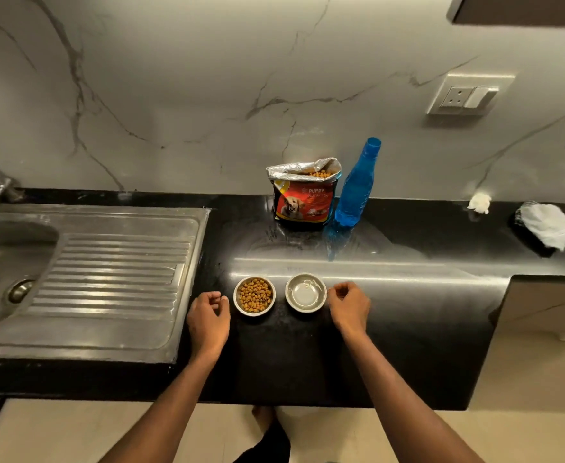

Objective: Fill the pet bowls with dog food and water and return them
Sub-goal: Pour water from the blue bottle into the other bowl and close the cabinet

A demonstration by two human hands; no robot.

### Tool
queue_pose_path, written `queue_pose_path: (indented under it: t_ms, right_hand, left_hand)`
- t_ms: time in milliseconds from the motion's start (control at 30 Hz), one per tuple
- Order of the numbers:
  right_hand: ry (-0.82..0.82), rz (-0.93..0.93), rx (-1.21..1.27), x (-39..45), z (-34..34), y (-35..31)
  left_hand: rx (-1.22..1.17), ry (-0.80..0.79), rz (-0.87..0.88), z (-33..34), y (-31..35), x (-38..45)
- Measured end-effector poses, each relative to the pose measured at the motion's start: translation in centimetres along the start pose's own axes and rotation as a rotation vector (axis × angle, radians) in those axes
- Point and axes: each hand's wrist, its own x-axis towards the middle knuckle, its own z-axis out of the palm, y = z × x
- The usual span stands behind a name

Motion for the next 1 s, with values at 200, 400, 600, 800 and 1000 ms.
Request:
queue_pose_path:
  t_ms: [200, 400, 600, 800, 1000]
  right_hand:
    - [0.057, -0.580, -0.165, -4.1, -2.7, -4.5]
    - [0.304, -0.925, -0.216, -10.2, -7.1, -10.5]
    - [0.410, -1.157, -0.188, -18.4, -11.2, -17.1]
    - [0.496, -1.289, -0.241, -25.3, -15.5, -23.0]
    - [0.512, -1.343, -0.204, -30.5, -18.2, -26.3]
  left_hand:
    - [0.295, 0.123, 0.685, -6.1, 2.5, -0.9]
    - [0.360, 0.360, 0.803, -14.4, 4.4, -4.6]
    - [-0.147, 0.454, 0.437, -23.8, 8.2, -8.7]
    - [-1.302, 0.607, 0.306, -36.3, 12.3, -7.9]
    - [-1.525, 0.680, 0.388, -39.9, 12.3, -9.6]
